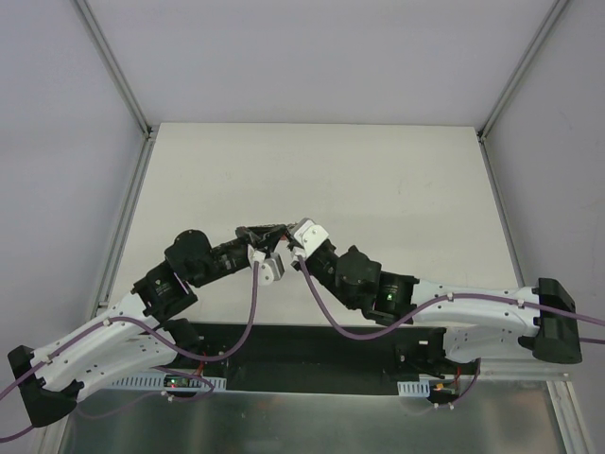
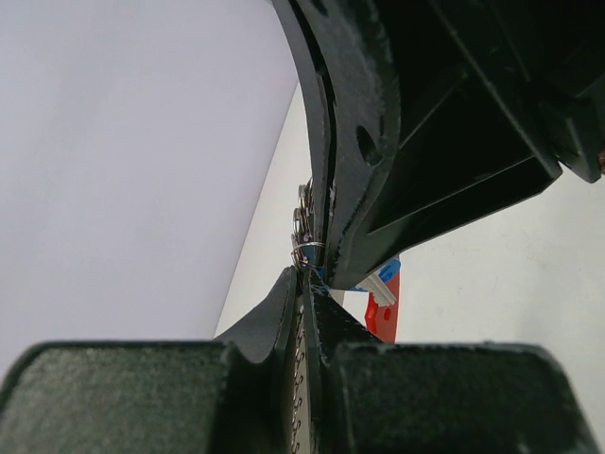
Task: Remove the keys from the keyring
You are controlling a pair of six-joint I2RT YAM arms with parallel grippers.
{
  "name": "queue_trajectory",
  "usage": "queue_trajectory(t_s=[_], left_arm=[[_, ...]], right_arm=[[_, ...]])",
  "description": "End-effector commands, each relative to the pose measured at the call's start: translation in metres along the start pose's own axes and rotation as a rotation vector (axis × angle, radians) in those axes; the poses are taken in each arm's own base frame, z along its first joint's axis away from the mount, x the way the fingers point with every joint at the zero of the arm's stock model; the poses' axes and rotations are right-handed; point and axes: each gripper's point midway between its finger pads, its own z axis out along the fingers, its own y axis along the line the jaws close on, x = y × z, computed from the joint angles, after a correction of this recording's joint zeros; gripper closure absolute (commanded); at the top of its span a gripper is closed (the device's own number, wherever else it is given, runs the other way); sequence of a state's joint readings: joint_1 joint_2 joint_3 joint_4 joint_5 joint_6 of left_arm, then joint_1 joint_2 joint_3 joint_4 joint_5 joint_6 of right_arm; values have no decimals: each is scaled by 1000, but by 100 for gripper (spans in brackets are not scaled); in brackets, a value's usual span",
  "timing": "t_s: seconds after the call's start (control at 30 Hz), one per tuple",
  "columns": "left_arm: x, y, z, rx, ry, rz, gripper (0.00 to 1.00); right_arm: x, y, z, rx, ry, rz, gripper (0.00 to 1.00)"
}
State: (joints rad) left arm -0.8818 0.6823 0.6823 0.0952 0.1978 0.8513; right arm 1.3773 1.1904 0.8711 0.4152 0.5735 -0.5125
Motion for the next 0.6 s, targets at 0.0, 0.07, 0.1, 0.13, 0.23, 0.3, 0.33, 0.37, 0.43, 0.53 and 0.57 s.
queue_trajectory(t_s=[0.0,0.07,0.1,0.13,0.23,0.3,0.33,0.37,0.43,0.53,0.57], left_arm=[[-33,47,-6,-144,-82,16,100],[-33,47,-5,-145,-84,6,100],[-35,48,-6,-147,-90,3,100],[-36,50,-7,-153,-97,-1,100],[-40,52,-8,-158,-115,-19,100],[-42,54,-10,-163,-128,-36,100],[-44,54,-10,-160,-136,-38,100],[-46,54,-11,-161,-143,-45,100],[-46,54,-10,-158,-148,-52,100],[-47,53,-11,-161,-160,-60,100],[-48,54,-11,-163,-164,-65,100]], right_arm=[[-14,26,2,-86,-39,36,99],[-14,27,3,-88,-41,38,99],[-12,28,3,-89,-38,38,99],[-12,28,3,-89,-38,38,99],[-7,30,5,-88,-27,32,99],[-5,30,7,-85,-21,28,99],[-4,32,7,-87,-18,27,99],[-4,32,8,-85,-13,25,99],[-2,34,9,-87,-6,14,99],[-6,36,11,-92,-10,2,99],[-6,36,11,-93,-11,-11,99]])
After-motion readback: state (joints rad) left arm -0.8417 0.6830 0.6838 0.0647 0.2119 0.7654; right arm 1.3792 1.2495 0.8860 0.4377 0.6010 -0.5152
